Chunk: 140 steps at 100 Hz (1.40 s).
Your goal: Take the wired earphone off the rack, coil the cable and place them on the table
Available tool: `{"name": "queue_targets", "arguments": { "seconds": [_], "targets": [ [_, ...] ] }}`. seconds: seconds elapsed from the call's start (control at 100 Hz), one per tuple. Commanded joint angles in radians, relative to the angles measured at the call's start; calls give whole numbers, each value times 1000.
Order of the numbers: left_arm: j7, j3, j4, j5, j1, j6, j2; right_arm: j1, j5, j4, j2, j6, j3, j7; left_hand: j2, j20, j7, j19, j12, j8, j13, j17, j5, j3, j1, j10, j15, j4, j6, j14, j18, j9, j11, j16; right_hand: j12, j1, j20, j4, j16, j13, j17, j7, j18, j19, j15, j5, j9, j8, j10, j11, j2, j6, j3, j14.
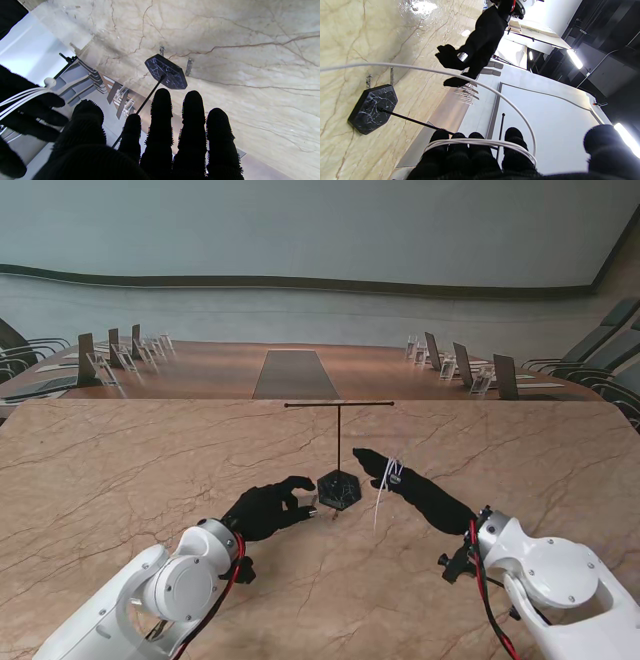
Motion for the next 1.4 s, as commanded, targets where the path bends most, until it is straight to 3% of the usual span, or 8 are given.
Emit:
{"name": "queue_targets", "arguments": {
  "seconds": [0.0,0.63,0.91,1.06,1.18,1.25,1.31,1.39],
  "targets": [
    [-1,-6,-19,-3,10,-4,-1,-11,-4,4,-6,9,-7,-2,57,-4,-18,9,-4,-4,1,-7,-22,-41,41,5,15,22,-24,-2,-21,13,-6,-2,-4,13,-9,-32,3,-7,-11,-9,-2,24,5,-20,1,10,-7,-2,-7,-54,-21,-12],
    [45,-21,-67,-50,30,-60,-14,-6,-1,42,-15,45,-34,-25,70,8,-29,51,7,-17,19,10,-53,-68,-15,5,52,19,-16,10,-20,34,14,11,-3,17,-11,-31,4,-7,-12,-13,-2,26,5,-19,1,20,-6,-1,-8,-61,-22,-12],
    [86,9,-50,-114,-6,-101,-30,19,9,59,-18,47,-45,-27,56,59,-21,149,32,-20,64,55,-33,-66,-62,18,130,21,-28,44,4,84,52,45,-3,17,-12,-32,5,-6,-12,-15,-1,27,6,-18,2,21,-6,0,-9,-78,-23,-11],
    [90,29,-37,-160,-30,-109,-37,36,14,67,-20,49,-48,-31,61,146,-8,212,61,-15,111,121,-4,-63,-92,29,221,17,-23,80,29,128,89,88,-1,18,-12,-31,6,-4,-9,-16,0,29,9,-18,5,21,-5,4,-10,-80,-23,-10],
    [89,38,-28,-197,-42,-108,-42,51,19,73,-21,51,-52,-32,70,394,-19,392,129,-28,221,309,-33,-64,-100,32,437,15,-9,136,76,195,189,193,1,18,-12,-31,7,-4,-8,-17,1,29,13,-19,3,20,-4,8,-8,-80,-23,-10],
    [77,39,-28,-219,-46,-104,-42,63,24,78,-23,53,-56,-32,77,478,-16,491,152,-25,266,415,-33,-66,-101,37,515,13,-4,151,81,217,223,222,2,19,-12,-31,7,-4,-8,-17,2,29,13,-18,3,20,-5,9,-9,-83,-23,-10],
    [77,40,-25,-230,-49,-104,-44,73,26,84,-23,53,-60,-31,79,500,-10,587,162,-21,299,516,-32,-68,-110,41,558,12,-2,155,55,229,237,236,2,18,-13,-31,7,-3,-8,-17,2,29,14,-18,4,19,-4,10,-8,-82,-23,-10],
    [78,43,-23,-245,-52,-105,-46,85,30,90,-24,56,-65,-29,78,454,-1,667,173,-15,342,599,-27,-69,-111,40,599,11,-2,151,35,251,258,242,3,19,-13,-31,7,-3,-7,-18,2,30,16,-18,4,18,-3,12,-9,-85,-23,-9]
  ]
}}
